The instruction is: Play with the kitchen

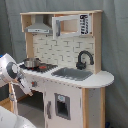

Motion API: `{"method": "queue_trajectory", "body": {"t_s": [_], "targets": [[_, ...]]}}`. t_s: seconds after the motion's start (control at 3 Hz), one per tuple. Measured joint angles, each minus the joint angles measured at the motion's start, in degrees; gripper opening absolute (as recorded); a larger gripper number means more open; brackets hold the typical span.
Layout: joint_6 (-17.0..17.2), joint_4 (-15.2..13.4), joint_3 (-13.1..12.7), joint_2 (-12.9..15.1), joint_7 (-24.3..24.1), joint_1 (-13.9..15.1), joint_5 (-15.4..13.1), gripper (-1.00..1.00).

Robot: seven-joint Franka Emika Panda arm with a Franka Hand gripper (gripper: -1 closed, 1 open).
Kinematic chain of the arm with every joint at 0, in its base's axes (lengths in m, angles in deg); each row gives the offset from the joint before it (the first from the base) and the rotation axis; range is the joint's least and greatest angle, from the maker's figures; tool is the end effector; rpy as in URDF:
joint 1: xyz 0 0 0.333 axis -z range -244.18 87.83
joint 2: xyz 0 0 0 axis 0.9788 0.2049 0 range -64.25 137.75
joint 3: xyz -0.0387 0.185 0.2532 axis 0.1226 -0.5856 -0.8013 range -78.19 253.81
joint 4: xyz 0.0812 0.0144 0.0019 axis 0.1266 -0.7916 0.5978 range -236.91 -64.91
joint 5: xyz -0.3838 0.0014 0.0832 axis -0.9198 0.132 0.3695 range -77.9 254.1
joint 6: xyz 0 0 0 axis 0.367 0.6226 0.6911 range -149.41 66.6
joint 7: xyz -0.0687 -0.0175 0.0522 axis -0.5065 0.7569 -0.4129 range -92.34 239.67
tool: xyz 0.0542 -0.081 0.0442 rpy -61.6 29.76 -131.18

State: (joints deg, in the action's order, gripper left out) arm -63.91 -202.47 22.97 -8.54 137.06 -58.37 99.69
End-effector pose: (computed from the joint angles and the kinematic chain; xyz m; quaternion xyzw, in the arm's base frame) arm 0.2998 0.3273 0.4261 0.6325 0.7212 0.0468 0.2787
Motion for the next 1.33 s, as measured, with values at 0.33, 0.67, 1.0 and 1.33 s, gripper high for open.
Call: {"method": "queue_trajectory", "body": {"t_s": [0.33,0.67,1.0,1.33], "targets": [[-1.07,0.56,-0.11,6.29,-1.17,0.23,0.0,1.0],[-3.02,1.41,-0.42,11.59,-2.89,0.59,0.0,1.0],[-4.99,1.46,-1.31,16.73,-5.43,0.63,0.0,1.0],[-6.57,1.46,-1.56,22.0,-5.12,2.59,-0.35,1.0]]}}
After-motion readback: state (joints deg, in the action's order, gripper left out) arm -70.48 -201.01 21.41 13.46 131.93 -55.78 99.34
